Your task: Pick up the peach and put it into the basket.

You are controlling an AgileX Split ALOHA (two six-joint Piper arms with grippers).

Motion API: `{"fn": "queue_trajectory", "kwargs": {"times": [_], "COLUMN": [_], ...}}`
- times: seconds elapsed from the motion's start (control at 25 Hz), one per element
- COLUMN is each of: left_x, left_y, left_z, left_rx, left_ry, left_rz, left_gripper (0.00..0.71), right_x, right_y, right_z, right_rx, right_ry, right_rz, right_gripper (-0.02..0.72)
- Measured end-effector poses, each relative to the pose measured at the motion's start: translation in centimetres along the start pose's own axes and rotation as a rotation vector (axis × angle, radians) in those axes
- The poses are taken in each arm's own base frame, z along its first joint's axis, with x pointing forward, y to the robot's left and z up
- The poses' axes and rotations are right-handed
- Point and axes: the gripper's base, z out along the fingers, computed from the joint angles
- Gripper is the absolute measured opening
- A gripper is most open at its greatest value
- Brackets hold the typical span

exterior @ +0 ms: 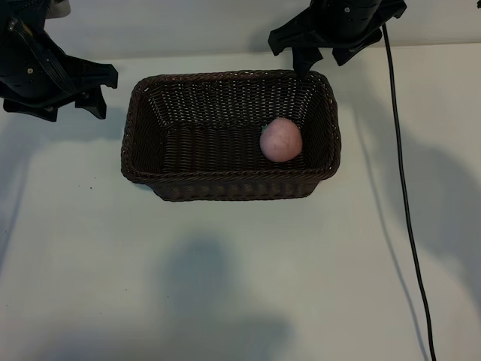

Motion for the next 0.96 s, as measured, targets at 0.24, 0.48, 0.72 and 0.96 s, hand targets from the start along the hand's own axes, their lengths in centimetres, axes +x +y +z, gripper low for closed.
{"fn": "queue_trajectory", "kwargs": {"times": [0.24,0.48,0.72,0.96], "left_x": [0.0,0.0,0.0,0.0], "left_y": [0.0,0.0,0.0,0.0], "left_z": [0.0,0.0,0.0,0.0], "left_rx": [0.0,0.0,0.0,0.0], "left_ry": [0.0,0.0,0.0,0.0], "left_rz": [0.0,0.0,0.0,0.0], "left_gripper": [0.593,0.591,0.591,0.591], "right_x": [-0.02,-0.02,-0.02,-0.02], "right_y": [-0.22,-0.26,-0.3,-0.32], "right_z": [0.0,0.0,-0.01,-0.01], "right_rx": [0.024,0.029,0.033,0.035], "right_ry": [-0.002,-0.002,-0.002,-0.002], "right_rz": [-0.009,-0.011,-0.012,-0.013], "right_gripper": [0.561,0.559,0.559,0.559]}}
